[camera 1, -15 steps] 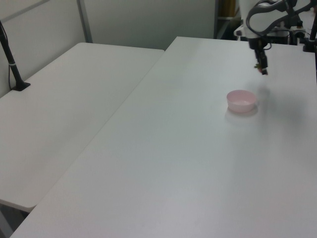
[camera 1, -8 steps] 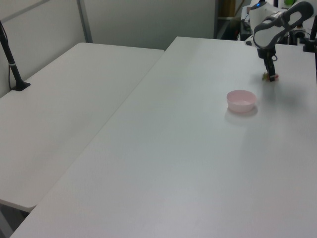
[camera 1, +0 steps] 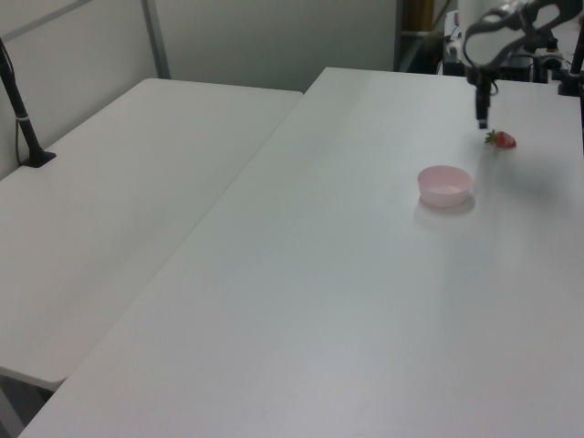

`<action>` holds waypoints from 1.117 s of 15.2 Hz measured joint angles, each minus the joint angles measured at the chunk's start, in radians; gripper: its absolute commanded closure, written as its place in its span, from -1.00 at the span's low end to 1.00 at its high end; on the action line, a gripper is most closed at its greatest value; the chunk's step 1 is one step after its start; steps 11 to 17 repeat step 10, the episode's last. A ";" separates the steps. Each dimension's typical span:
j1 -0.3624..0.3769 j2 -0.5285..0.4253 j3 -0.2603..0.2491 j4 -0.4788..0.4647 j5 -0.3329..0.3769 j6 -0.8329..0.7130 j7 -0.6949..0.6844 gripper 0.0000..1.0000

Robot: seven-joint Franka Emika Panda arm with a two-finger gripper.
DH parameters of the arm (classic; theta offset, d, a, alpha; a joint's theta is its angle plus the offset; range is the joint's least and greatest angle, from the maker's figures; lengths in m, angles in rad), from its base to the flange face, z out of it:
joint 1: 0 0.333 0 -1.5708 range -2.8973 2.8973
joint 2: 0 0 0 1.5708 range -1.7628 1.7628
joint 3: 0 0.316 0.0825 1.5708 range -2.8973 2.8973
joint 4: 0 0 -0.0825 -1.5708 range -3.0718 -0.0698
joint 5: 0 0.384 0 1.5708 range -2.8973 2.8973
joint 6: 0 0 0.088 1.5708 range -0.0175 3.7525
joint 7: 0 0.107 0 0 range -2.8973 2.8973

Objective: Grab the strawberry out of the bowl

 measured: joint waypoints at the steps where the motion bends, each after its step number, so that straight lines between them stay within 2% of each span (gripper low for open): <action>1: 0.037 -0.040 0.004 0.012 0.000 -0.036 0.056 -1.00; 3: 0.105 -0.130 0.035 0.051 0.001 -0.175 0.128 -1.00; 6: 0.141 -0.223 0.153 0.144 0.023 -0.379 0.236 -1.00; 8: 0.153 -0.254 0.216 0.206 0.031 -0.437 0.381 -1.00; 10: 0.166 -0.264 0.258 0.250 0.032 -0.469 0.471 -1.00; 17: 0.166 -0.264 0.258 0.250 0.032 -0.469 0.471 -1.00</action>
